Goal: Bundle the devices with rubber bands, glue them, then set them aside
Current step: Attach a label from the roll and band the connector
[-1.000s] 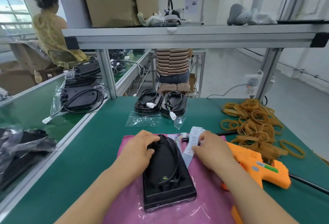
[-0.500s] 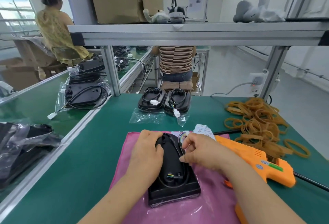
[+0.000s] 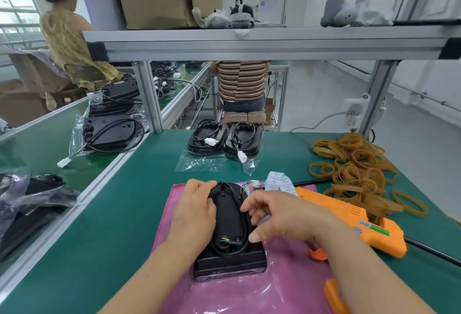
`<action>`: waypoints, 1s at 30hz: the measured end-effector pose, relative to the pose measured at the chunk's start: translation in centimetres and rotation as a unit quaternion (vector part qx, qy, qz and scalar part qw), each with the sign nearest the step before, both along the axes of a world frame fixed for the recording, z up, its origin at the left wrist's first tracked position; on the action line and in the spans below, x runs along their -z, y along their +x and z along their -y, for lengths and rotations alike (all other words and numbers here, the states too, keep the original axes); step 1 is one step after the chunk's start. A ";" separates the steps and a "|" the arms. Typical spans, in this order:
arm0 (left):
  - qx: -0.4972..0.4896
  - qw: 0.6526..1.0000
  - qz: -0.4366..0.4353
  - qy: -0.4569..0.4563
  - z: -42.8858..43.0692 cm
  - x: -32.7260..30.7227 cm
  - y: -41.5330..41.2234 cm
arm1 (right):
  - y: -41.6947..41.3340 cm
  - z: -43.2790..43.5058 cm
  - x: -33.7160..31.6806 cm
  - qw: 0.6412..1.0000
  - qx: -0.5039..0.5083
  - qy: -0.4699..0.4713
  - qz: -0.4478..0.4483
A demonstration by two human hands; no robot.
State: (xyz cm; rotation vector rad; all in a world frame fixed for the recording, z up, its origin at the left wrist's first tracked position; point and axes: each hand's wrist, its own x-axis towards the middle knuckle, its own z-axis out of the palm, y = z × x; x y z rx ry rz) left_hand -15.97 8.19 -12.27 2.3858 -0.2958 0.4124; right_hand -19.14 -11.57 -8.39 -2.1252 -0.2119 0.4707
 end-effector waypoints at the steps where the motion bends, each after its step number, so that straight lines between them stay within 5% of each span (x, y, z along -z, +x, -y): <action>1: 0.000 1.000 -0.003 -0.003 0.0 0.0 0.0 | 0.1 0.0 -0.1 1.000 0.000 0.001 0.003; 5: 0.000 1.000 -0.007 -0.021 0.1 -0.1 0.0 | 0.5 -0.2 -0.5 1.000 0.005 0.011 -0.006; 13: 0.005 1.000 -0.009 -0.016 0.2 -0.1 -0.1 | 1.9 -2.5 -2.4 0.985 -0.031 -0.169 0.017; 21: 0.012 1.000 -0.021 0.009 0.6 -0.1 0.0 | 2.3 -3.9 -2.0 0.964 -0.058 -0.254 0.051; 30: 0.005 0.997 -0.057 -0.055 -0.6 -0.3 2.2 | 1.9 -2.5 -1.2 0.992 -0.013 -0.125 -0.004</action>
